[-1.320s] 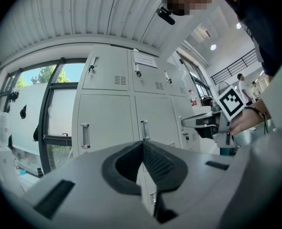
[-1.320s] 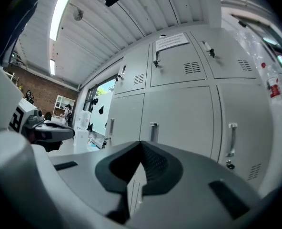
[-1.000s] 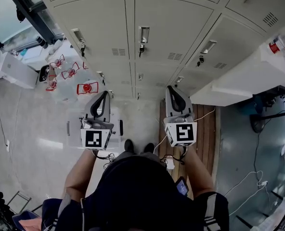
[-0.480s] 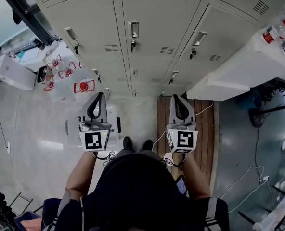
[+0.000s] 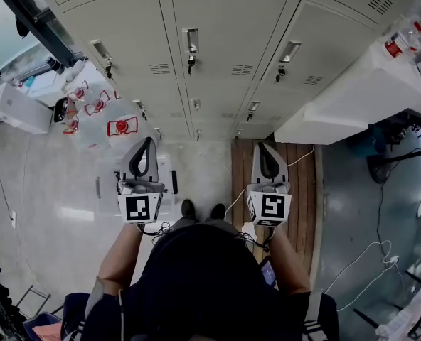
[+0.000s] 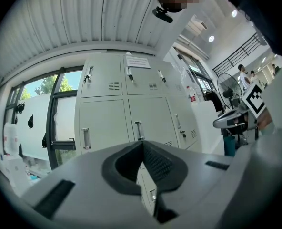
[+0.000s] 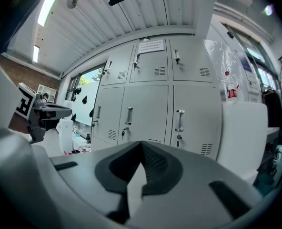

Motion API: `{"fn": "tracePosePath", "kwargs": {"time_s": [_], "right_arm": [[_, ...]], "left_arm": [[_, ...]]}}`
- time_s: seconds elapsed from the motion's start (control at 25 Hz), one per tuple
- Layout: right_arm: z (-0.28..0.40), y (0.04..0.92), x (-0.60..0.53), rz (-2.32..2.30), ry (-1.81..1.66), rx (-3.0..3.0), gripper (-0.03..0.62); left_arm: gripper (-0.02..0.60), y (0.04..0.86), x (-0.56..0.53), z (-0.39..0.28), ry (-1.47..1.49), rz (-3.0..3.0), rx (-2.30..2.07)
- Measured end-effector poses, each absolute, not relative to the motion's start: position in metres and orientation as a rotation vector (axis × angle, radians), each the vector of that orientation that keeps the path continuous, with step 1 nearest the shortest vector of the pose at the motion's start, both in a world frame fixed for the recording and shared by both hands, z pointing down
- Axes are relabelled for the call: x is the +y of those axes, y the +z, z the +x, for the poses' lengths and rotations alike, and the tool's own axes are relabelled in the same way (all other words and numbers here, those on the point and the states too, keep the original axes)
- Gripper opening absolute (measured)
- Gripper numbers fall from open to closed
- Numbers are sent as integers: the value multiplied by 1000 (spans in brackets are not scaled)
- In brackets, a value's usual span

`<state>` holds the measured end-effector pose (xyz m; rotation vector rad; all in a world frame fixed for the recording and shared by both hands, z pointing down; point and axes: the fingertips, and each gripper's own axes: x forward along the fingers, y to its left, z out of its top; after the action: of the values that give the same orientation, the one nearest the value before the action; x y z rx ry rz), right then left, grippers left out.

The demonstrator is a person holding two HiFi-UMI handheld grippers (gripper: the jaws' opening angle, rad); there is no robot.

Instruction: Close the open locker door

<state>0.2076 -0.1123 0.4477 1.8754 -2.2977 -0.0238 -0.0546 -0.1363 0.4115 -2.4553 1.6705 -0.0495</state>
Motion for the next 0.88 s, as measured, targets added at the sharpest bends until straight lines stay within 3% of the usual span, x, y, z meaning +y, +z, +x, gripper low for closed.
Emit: {"fn": "tracePosePath", "kwargs": {"time_s": [0.88], "right_arm": [[208,461,-115,1863,10,-2284,-3]], "left_arm": [[3,425,-134,-52,-66,-2477,1670]]}}
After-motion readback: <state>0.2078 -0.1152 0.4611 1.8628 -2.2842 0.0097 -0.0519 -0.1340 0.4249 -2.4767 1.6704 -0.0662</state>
